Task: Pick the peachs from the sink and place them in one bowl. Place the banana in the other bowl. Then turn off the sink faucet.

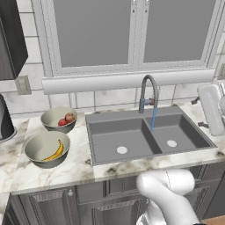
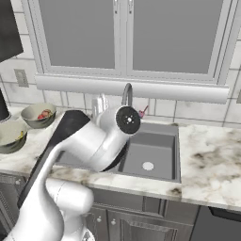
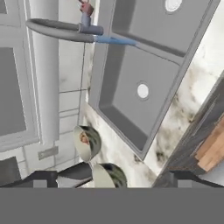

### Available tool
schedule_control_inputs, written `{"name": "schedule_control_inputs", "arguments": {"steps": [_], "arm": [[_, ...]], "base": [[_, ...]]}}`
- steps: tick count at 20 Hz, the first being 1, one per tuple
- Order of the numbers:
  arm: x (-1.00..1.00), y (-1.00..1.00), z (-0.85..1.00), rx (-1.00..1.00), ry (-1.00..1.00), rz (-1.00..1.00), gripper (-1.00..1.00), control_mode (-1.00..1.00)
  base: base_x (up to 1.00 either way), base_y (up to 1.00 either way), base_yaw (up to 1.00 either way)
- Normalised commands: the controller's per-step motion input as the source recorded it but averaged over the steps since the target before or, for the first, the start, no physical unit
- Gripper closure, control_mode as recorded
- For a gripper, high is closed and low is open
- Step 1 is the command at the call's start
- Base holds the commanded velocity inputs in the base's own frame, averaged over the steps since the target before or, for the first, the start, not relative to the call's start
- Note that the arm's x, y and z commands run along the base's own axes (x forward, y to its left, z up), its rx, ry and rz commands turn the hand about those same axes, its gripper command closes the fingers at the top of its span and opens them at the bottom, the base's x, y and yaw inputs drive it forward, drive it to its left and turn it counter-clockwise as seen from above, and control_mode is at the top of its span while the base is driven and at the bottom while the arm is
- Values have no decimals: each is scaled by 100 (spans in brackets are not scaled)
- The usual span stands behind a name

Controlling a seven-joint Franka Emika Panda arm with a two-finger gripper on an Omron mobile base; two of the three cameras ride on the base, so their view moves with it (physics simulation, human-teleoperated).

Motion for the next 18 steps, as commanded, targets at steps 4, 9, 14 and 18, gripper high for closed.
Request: {"name": "schedule_control_inputs", "arguments": {"steps": [4,9,14,18], "arm": [[2,-86,0,28,0,-29,-100,-100],[13,-77,0,35,7,-30,-100,-100],[42,-56,-9,42,26,-19,-100,-100],[48,-29,-5,39,35,-13,-100,-100]], "base": [[0,0,0],[0,0,0],[0,0,0],[0,0,0]]}}
